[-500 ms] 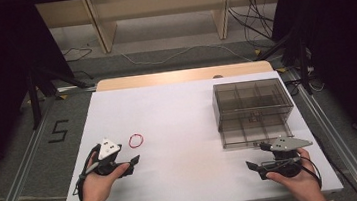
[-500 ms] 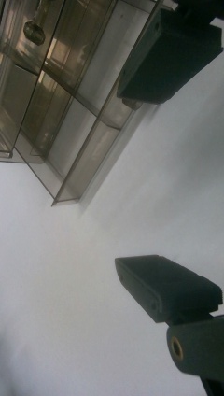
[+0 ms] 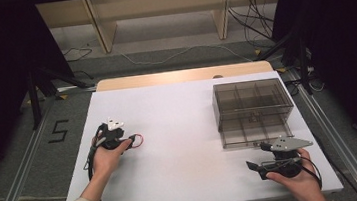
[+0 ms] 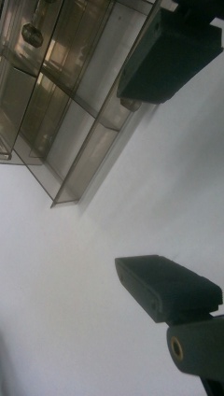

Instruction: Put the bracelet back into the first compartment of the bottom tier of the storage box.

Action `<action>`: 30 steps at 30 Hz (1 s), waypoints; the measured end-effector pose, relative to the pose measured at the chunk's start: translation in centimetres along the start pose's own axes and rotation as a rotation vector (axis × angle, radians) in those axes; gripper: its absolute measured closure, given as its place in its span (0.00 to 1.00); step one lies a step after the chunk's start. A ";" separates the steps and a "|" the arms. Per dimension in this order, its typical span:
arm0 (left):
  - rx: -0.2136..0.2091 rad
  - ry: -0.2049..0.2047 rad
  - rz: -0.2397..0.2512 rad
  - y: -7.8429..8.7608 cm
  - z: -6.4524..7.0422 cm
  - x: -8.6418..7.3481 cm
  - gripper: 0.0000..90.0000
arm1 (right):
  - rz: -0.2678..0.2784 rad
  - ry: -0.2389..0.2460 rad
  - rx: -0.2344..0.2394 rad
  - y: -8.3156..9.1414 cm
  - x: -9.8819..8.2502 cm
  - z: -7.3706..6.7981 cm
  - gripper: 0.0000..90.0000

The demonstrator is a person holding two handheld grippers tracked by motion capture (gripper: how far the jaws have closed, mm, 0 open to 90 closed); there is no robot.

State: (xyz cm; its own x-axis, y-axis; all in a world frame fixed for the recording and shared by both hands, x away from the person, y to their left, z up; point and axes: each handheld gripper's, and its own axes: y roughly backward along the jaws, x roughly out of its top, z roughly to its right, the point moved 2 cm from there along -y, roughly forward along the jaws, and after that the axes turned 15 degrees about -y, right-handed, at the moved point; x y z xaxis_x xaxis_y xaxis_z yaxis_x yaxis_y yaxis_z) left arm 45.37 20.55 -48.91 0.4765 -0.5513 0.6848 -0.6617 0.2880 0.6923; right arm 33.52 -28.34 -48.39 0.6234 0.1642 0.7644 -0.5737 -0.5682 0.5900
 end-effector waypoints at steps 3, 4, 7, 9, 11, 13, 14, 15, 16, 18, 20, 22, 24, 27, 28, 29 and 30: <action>-0.015 0.037 -0.012 -1.0 -0.4 -0.1 0.62 | 0.002 0.000 0.001 0.0 0.0 0.0 0.18; -0.017 0.045 -0.016 -1.3 -0.5 -0.1 0.62 | 0.002 0.000 0.001 0.0 0.0 0.0 0.18; -0.028 0.061 -0.028 -1.9 -0.5 -0.2 0.70 | 0.000 0.003 0.000 0.1 0.0 -0.1 0.18; -0.032 0.067 -0.038 -2.2 -0.5 -0.3 0.74 | 0.001 0.005 0.000 0.1 0.0 -0.1 0.18; -0.033 0.059 -0.034 -2.2 -0.6 -0.3 0.79 | 0.002 0.005 0.001 0.1 0.0 -0.1 0.18; -0.035 0.052 -0.033 -2.3 -0.5 -0.3 0.83 | 0.001 0.006 0.001 0.1 0.0 -0.1 0.18; -0.036 0.047 -0.034 -2.3 -0.5 -0.3 0.85 | 0.001 0.005 0.002 0.1 0.0 -0.1 0.18; -0.035 0.048 -0.035 -2.3 -0.4 -0.2 0.88 | 0.001 0.005 0.002 0.1 0.0 -0.1 0.18; -0.034 0.048 -0.035 -2.3 -0.3 -0.2 0.88 | 0.001 0.005 0.002 0.1 0.0 -0.1 0.18; -0.037 0.050 -0.034 -2.3 -0.2 -0.2 0.95 | -0.001 0.005 0.003 0.1 0.0 -0.2 0.18; -0.033 0.046 -0.035 -2.3 -0.1 -0.2 0.96 | -0.001 0.005 0.003 0.1 0.0 -0.2 0.18; -0.030 0.043 -0.037 -2.3 -0.1 -0.1 0.97 | 0.000 0.004 0.004 0.1 0.0 -0.2 0.18; -0.032 0.046 -0.037 -2.3 -0.1 -0.1 0.97 | 0.000 0.004 0.004 0.1 0.0 -0.2 0.18; -0.035 0.051 -0.037 -2.2 -0.1 -0.1 0.98 | 0.002 0.004 0.007 0.1 0.0 -0.2 0.18; -0.037 0.049 -0.038 -2.2 -0.1 -0.1 0.98 | 0.000 0.005 0.005 0.1 0.0 -0.2 0.18; -0.039 0.047 -0.039 -2.2 -0.1 -0.1 0.98 | 0.000 0.004 0.006 0.1 0.0 -0.2 0.18; -0.041 0.046 -0.038 -2.2 0.0 -0.1 0.98 | 0.000 0.004 0.006 0.1 0.0 -0.2 0.18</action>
State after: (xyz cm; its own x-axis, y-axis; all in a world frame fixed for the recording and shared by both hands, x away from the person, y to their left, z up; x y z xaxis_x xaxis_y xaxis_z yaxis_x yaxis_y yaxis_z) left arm 46.78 19.98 -50.43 0.5279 -0.5258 0.6670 -0.6188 0.2999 0.7261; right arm 33.37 -28.25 -48.29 0.6210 0.1676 0.7656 -0.5706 -0.5729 0.5883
